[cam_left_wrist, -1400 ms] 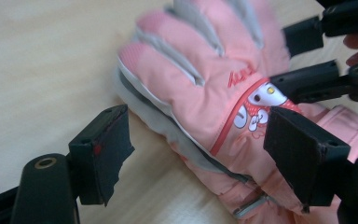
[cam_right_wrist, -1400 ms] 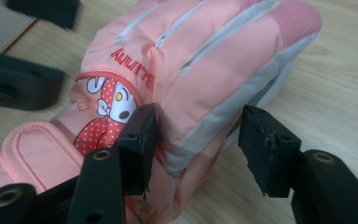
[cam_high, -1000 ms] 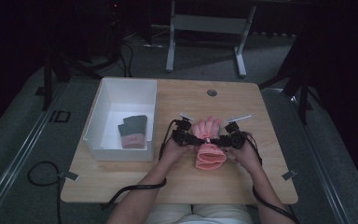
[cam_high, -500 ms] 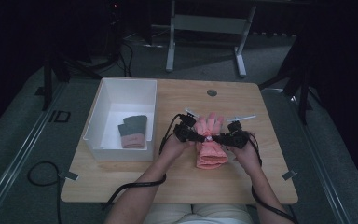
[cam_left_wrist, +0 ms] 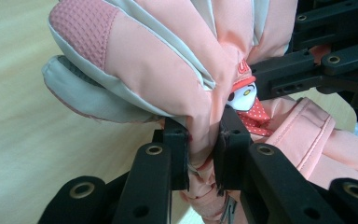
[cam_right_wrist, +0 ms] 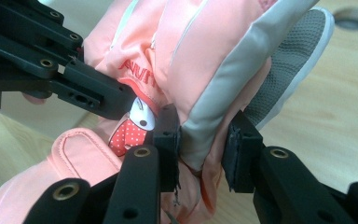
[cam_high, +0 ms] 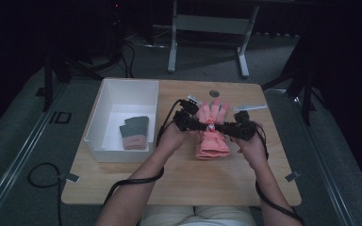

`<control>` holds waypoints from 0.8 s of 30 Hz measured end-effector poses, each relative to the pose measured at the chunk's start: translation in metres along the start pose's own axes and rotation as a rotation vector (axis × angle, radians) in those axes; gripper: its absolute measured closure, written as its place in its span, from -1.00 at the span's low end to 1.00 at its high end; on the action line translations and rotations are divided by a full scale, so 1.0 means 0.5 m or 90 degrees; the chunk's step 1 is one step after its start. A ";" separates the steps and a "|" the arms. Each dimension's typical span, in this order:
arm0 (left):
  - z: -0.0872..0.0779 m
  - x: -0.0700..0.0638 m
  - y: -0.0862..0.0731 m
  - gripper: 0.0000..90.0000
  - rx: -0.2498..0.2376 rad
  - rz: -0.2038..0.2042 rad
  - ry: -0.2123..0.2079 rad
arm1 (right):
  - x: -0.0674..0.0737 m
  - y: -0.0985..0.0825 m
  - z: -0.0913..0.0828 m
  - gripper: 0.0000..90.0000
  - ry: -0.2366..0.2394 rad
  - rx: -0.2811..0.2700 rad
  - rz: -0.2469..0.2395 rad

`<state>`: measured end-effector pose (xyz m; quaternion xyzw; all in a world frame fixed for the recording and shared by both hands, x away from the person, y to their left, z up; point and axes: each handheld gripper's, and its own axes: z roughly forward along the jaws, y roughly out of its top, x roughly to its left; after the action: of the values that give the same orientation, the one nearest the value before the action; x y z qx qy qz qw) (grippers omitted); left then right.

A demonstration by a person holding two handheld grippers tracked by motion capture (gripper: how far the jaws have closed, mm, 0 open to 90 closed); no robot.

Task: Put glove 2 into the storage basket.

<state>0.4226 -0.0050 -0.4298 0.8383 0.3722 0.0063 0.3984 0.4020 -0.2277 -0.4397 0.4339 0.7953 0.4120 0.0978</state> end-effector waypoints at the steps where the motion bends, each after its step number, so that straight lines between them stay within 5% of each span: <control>1: -0.010 0.000 0.005 0.71 -0.002 -0.002 0.001 | 0.005 0.009 -0.003 0.55 0.002 -0.003 -0.002; 24: -0.231 0.062 0.078 0.71 -0.013 -0.005 0.042 | 0.132 0.201 -0.006 0.55 0.025 -0.039 -0.041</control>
<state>0.4334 0.0754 -0.3335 0.8319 0.3885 0.0364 0.3945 0.4219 -0.1502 -0.3499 0.3967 0.7975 0.4414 0.1086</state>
